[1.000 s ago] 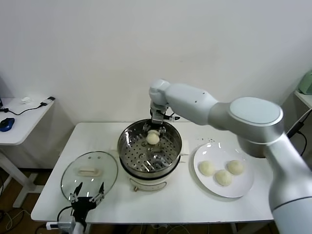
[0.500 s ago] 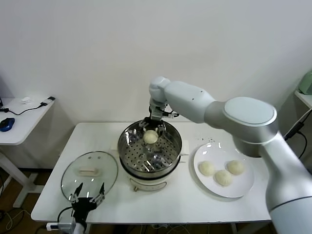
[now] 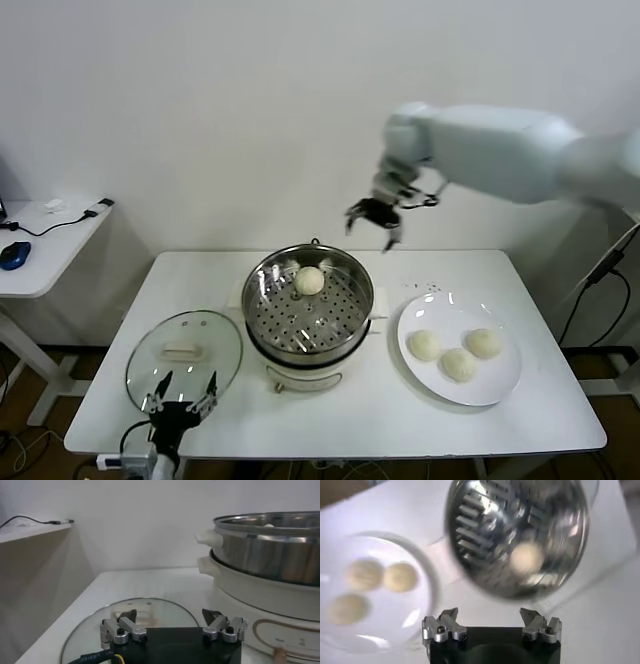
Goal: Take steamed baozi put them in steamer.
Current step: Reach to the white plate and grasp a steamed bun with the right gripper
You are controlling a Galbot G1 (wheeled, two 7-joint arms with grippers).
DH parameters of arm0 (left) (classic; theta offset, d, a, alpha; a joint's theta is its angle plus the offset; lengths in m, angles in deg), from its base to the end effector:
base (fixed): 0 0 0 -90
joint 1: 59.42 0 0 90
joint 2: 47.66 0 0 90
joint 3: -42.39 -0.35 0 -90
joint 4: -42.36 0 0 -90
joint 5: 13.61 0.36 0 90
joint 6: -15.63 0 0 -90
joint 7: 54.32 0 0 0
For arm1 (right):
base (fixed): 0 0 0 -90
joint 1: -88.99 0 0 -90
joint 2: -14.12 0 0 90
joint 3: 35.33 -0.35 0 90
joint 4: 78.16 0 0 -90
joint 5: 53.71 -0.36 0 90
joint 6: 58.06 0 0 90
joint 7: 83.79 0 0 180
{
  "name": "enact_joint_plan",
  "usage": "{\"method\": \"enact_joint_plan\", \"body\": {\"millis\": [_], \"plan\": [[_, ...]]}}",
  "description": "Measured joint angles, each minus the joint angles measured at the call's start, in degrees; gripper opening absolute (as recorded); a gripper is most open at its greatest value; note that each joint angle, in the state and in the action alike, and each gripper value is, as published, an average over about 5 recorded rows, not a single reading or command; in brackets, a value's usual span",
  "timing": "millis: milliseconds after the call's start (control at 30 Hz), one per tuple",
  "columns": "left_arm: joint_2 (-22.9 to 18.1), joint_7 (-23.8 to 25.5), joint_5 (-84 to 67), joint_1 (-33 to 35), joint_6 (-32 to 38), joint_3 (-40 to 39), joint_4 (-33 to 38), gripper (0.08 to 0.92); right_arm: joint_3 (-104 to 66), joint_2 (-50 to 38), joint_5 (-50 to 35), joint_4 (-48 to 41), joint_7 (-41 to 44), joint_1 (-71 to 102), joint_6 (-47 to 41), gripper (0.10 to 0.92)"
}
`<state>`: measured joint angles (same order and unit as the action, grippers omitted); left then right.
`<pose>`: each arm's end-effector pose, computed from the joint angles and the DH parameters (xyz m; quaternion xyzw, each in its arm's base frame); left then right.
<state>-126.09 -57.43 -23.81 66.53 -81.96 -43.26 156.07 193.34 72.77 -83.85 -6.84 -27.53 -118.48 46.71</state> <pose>0.1510 0.0657 -0.3517 0.0197 -0.9853 -0.0229 0.1684 0.5747 -0.0497 0.0101 0.6047 -0.3763 0.6619 0.2338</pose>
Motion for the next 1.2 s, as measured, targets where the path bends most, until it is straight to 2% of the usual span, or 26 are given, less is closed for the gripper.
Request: {"method": "enact_joint_plan", "body": {"millis": [233, 500, 800, 1200], "plan": [[-0.57, -0.02, -0.16, -0.28, -0.38, 0.31, 0.01, 0.823, 4.77, -9.69, -8.04, 9.78, -4.42, -0.13, -15.29, 0.823], [-1.19, -0.07, 0.00, 0.10, -0.51, 0.54, -0.25, 0.823, 0.83, -13.11, -10.44, 11.56, -8.20, 8.77, -25.79, 0.823], [-1.57, -0.25, -0.02, 0.73, -0.47, 0.98, -0.65, 0.823, -6.13, -11.99, -7.44, 7.12, -11.07, 20.83, -31.30, 0.823], [-1.65, -0.34, 0.07, 1.27, -0.34, 0.83, -0.82, 0.823, -13.70, -9.33, -3.78, 0.79, -13.04, 31.07, -33.86, 0.823]]}}
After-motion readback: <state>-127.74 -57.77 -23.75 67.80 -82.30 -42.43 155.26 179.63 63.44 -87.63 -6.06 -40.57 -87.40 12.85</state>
